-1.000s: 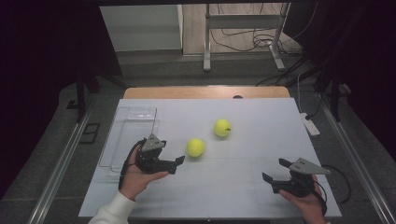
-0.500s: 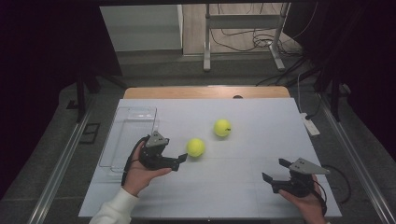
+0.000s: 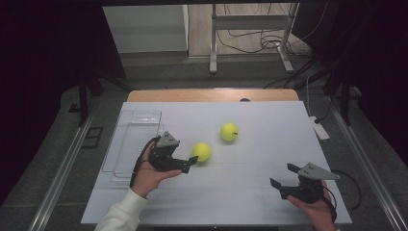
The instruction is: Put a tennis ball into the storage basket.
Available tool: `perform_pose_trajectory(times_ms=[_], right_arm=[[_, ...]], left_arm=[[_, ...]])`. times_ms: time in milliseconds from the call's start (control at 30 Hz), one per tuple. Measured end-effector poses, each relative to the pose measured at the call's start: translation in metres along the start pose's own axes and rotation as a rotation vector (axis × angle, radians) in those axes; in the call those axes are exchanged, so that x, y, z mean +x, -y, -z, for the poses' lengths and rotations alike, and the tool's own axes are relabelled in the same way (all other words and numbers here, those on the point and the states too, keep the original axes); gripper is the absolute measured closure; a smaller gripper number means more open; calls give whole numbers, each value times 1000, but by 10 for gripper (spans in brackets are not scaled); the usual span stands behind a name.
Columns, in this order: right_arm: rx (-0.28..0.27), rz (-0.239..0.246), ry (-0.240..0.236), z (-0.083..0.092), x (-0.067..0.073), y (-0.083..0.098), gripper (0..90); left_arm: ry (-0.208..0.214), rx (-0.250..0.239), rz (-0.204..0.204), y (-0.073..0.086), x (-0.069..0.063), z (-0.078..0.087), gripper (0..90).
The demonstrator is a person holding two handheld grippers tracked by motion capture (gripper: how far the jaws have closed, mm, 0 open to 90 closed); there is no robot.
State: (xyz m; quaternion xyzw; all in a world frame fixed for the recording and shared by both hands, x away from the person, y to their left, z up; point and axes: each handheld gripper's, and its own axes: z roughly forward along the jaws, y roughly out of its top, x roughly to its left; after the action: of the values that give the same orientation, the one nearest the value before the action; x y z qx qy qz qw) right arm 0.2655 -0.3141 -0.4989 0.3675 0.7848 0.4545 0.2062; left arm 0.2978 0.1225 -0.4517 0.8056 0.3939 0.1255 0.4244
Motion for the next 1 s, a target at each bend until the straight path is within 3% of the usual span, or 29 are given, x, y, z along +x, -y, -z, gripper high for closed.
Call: perform_pose_trajectory(times_ms=[1000], right_arm=[[10,-2,0,-1,0,1,128]], left_arm=[[38,35,-13,-21,5,-28,97]])
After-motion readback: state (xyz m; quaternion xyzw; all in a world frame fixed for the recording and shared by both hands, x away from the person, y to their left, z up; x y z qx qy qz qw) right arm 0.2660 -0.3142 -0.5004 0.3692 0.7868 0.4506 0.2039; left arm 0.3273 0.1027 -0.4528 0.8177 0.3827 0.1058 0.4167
